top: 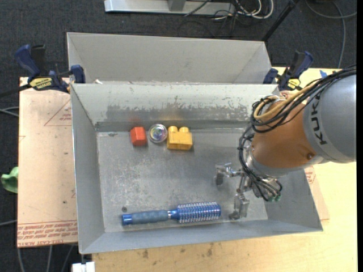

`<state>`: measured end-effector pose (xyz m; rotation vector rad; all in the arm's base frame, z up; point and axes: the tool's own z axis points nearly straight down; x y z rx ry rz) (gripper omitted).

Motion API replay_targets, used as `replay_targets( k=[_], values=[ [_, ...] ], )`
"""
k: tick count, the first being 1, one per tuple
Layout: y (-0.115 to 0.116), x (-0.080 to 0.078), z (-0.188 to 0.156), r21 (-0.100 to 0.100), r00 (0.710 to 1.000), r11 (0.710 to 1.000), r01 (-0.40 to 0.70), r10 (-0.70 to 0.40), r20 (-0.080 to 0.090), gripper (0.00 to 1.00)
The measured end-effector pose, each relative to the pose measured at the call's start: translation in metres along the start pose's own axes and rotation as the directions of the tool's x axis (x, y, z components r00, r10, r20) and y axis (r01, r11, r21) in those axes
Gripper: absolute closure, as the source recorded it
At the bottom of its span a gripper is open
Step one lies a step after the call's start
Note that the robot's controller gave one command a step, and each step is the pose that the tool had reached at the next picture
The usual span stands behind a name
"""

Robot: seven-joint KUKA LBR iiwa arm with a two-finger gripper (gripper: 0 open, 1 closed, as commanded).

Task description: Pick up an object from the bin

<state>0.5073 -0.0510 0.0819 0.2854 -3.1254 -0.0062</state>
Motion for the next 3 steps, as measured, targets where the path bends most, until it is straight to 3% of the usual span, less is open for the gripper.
replay_targets(
  k=[1,2,3],
  values=[
    [0.070,-0.004,0.011,0.006,0.961,0.961,0.275,-0.275,0.010,0.00],
    [0.069,-0.002,0.012,0.005,0.962,0.962,0.273,-0.273,0.005,1.00],
    [0.067,-0.022,-0.156,0.009,0.957,0.957,0.289,-0.289,0.012,1.00]
  ],
)
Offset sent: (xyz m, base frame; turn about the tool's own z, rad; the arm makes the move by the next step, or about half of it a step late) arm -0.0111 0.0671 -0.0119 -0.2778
